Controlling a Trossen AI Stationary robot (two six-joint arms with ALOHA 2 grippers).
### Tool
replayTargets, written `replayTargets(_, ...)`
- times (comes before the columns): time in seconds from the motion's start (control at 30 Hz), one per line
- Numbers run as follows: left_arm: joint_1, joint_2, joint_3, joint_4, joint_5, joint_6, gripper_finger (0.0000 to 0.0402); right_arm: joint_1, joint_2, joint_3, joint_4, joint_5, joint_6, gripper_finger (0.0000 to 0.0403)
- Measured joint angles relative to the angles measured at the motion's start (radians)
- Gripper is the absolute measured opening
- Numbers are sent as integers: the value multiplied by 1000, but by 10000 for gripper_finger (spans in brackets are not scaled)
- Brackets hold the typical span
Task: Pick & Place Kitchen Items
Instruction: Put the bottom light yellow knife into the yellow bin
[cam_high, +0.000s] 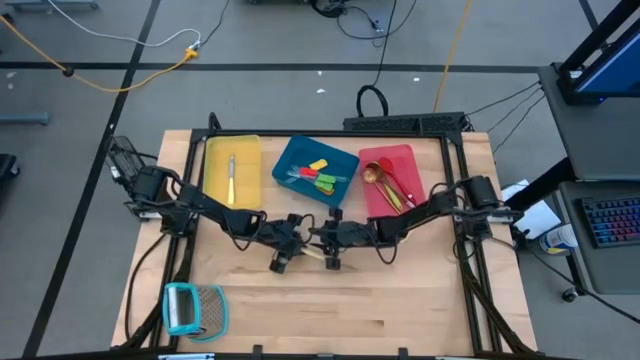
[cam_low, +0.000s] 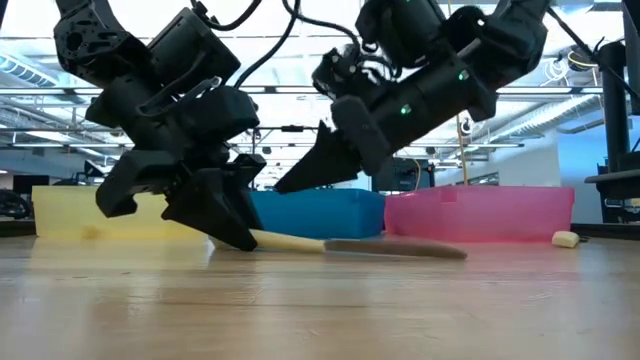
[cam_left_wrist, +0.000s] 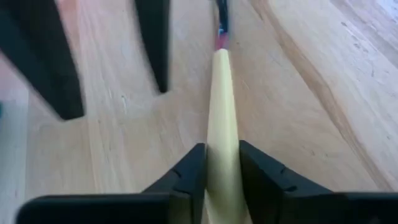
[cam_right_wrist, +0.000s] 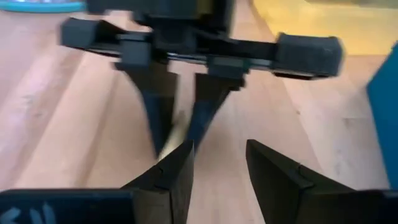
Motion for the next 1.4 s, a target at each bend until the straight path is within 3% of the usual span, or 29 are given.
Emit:
replayTargets(0.17,-1,0,-1,2,-2,-4,52,34,-11,0,0,4,0,139)
replayTargets(0.53,-71,-65,-6,-56,-110,-107,51,94,-19,2,8,155,-86,139)
replayTargets(1.0,-142,-384,-5,-589,-456,-382,53,93,-19,2,22,157,-89,139)
replayTargets(1.23,-180,-559,-4,-737,-541,-499,51,93,-18,2,24,156,-92,139)
replayTargets(1.4,-230,-684,-3,-858,-669,-582,56,93,-18,1,20,155,-92,139)
